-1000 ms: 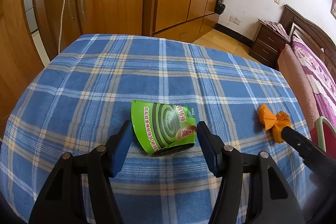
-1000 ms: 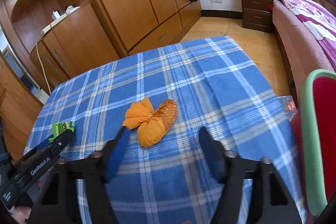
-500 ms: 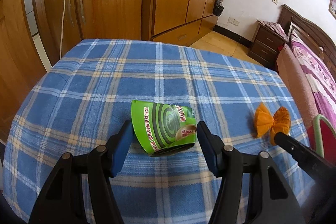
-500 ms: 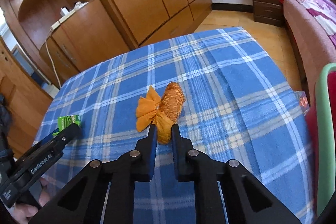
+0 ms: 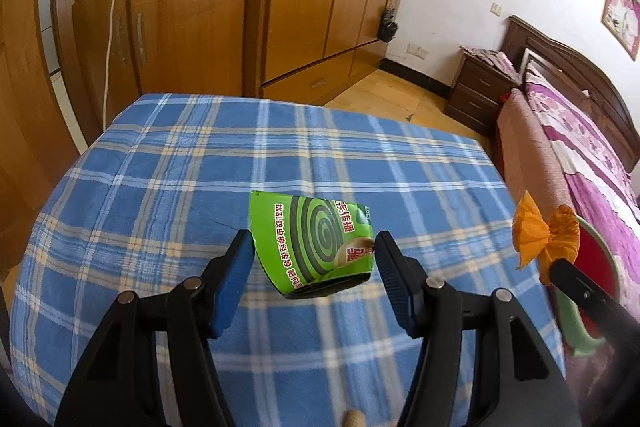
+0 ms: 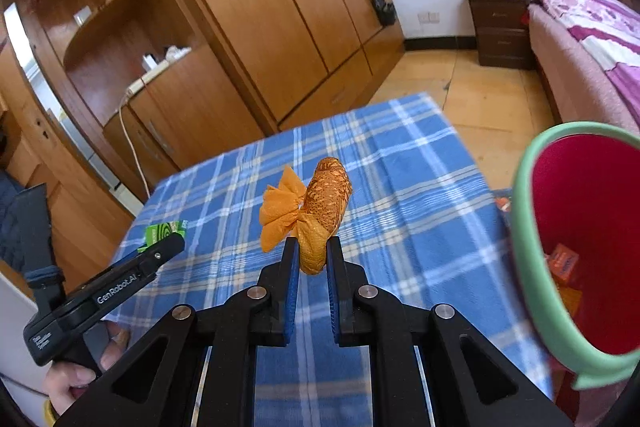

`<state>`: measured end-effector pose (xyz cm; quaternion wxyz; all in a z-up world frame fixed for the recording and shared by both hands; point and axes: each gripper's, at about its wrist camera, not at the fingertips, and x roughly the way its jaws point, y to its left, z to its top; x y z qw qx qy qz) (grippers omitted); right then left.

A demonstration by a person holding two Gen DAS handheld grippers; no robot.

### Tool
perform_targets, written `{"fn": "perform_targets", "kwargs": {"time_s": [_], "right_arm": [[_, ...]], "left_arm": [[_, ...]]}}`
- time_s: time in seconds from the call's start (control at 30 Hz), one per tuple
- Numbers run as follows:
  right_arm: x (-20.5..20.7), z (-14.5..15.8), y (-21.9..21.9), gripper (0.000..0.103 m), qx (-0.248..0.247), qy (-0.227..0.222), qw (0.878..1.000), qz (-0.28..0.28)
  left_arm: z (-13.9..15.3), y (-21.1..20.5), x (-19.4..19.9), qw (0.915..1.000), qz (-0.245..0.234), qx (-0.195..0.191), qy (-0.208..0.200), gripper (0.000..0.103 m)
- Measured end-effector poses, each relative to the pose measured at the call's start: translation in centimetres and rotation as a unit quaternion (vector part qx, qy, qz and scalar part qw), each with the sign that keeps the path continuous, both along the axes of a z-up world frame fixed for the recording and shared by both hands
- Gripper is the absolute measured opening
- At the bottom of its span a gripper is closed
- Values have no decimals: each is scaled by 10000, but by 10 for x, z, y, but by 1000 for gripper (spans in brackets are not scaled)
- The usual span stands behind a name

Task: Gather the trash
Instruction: 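Carry the green box and orange cloth over the red bucket with both tools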

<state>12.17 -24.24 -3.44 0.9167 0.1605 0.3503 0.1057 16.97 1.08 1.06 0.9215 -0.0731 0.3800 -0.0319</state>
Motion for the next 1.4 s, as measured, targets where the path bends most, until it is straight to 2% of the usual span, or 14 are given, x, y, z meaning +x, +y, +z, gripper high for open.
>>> {"fn": "perform_targets", "kwargs": {"time_s": [0.33,0.67,1.0,1.4], "right_arm": [[-54,22,-37,13,-1,-341,9982,-499],[-97,27,-88,13,45,-509,9912,-1225],[-124,18,-144,13,109,-482,9799,-1933],[-129,-8,-190,13,175,-218,9696,-2430]], "left_arm": [[26,-40,-29,9984,-530,-115,-186,62],[41,-98,-52,9917,-1234,-144,-329,62],[43,-162,-58,9796,-1966,-187,-363,62],[27,-234,-48,9636,-2659,-198,-193,62]]}}
